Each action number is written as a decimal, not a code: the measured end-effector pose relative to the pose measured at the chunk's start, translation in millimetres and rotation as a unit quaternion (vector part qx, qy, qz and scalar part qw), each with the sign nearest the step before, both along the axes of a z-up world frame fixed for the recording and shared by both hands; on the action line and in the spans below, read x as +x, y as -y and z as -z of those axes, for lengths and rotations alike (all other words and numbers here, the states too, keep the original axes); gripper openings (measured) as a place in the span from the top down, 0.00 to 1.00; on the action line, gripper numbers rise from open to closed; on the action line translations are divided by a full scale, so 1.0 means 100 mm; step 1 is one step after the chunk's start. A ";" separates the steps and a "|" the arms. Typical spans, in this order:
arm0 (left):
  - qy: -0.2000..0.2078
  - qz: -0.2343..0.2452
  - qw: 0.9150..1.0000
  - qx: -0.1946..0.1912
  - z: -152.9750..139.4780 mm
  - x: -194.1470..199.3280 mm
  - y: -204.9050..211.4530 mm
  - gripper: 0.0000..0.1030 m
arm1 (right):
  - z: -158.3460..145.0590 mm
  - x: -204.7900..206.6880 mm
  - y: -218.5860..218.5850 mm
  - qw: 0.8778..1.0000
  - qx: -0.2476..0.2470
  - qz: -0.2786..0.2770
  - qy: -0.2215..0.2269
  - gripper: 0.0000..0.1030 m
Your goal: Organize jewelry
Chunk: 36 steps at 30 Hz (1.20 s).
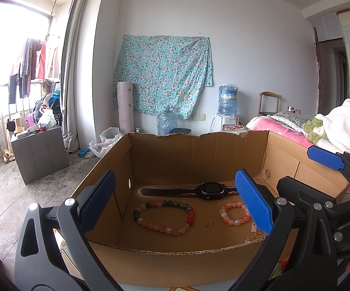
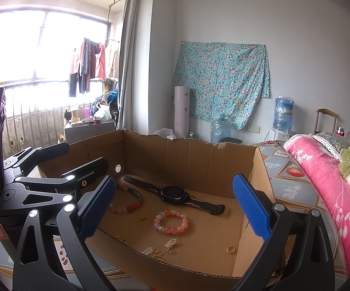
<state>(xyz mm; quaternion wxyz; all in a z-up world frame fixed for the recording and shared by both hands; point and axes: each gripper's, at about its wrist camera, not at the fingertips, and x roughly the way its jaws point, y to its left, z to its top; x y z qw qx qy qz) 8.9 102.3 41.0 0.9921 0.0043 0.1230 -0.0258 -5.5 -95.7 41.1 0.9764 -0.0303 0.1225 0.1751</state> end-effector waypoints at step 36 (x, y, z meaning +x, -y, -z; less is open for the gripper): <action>0.000 0.000 1.000 0.000 0.00 0.01 0.00 0.08 | 0.00 0.01 0.01 1.000 0.000 0.000 0.000 0.08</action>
